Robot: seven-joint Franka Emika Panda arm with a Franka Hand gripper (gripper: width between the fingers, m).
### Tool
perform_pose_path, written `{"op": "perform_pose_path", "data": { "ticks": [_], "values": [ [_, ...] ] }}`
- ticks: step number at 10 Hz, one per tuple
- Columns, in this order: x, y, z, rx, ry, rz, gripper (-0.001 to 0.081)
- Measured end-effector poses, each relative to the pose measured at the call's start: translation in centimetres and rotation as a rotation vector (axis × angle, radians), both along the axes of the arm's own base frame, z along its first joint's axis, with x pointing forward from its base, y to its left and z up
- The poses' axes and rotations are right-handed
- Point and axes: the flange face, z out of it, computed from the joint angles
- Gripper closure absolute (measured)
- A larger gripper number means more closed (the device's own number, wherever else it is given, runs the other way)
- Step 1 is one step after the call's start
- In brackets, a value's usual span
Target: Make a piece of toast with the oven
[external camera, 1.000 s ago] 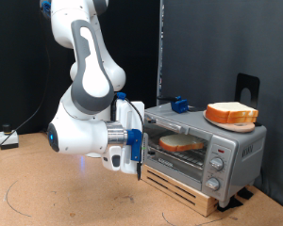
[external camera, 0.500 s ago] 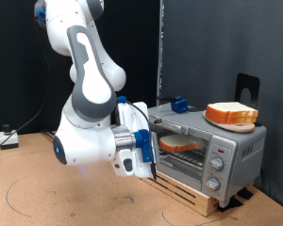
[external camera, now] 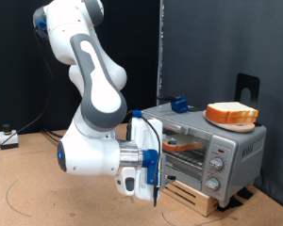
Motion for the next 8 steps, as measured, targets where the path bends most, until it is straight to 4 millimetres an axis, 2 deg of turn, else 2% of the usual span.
{"op": "perform_pose_path", "data": {
  "ticks": [2,4,6,8],
  "values": [
    [-0.2,0.5,0.6,0.075,0.076,0.053,-0.0003],
    [1.5,0.8,0.5,0.098,0.151,0.046,-0.0003],
    [3.5,1.1,-0.4,0.081,0.247,0.071,-0.0003],
    [4.2,1.4,-2.3,0.049,0.318,0.146,-0.0003]
  ]
}}
